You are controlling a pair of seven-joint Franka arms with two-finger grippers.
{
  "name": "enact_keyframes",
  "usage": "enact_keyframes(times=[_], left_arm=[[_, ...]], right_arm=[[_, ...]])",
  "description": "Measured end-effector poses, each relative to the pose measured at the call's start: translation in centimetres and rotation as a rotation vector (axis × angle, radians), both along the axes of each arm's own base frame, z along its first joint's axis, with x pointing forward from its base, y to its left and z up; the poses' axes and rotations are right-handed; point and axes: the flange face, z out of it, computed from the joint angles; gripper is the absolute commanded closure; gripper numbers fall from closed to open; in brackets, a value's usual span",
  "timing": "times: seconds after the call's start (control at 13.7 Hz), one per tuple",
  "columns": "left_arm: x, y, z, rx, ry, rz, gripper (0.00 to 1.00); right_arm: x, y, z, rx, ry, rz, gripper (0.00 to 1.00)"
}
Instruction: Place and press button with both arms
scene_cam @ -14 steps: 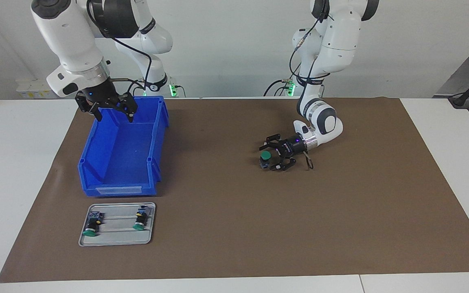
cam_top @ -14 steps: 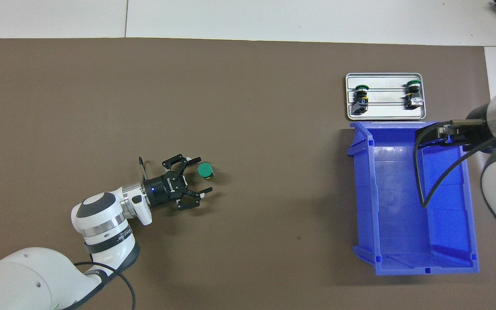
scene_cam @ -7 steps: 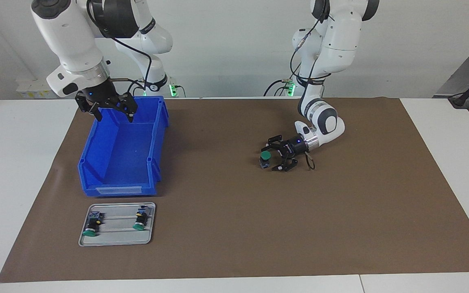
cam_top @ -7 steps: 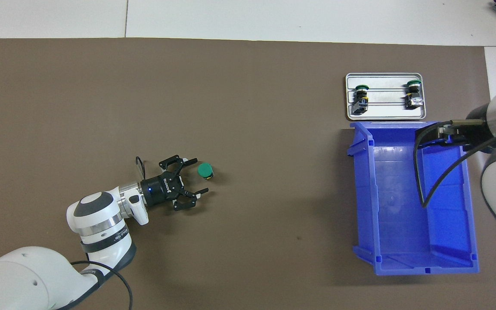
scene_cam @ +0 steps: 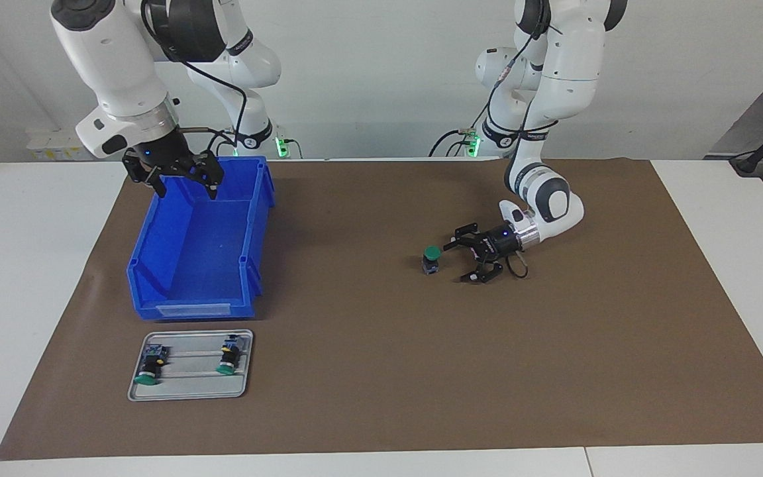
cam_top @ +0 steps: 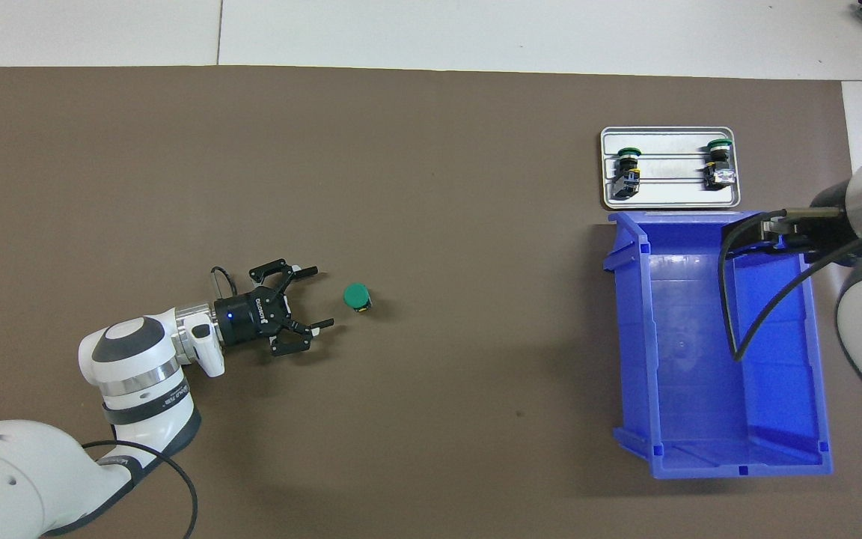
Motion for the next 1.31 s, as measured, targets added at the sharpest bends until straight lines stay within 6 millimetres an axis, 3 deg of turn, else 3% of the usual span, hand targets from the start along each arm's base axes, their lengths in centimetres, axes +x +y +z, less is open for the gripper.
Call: enact_keyframes(times=[0.15, 0.58, 0.87, 1.02, 1.31], left_arm=[[1.7, 0.4, 1.9, -0.01, 0.046, -0.006, 0.02], [7.1, -0.4, 11.8, 0.039, 0.228, -0.081, 0.02], [9.5, -0.6, 18.8, 0.196, 0.407, -0.091, 0.02], [10.2, -0.5, 22.6, 0.298, 0.484, -0.055, 0.02], [9.3, 1.4, 27.5, 0.46, 0.597, 0.032, 0.02]], right_arm=[[0.0, 0.0, 0.0, 0.0, 0.0, 0.0, 0.0], [0.0, 0.0, 0.0, 0.0, 0.0, 0.0, 0.0], [0.0, 0.0, 0.0, 0.0, 0.0, 0.0, 0.0], [0.0, 0.0, 0.0, 0.0, 0.0, 0.0, 0.0], [0.0, 0.0, 0.0, 0.0, 0.0, 0.0, 0.0]])
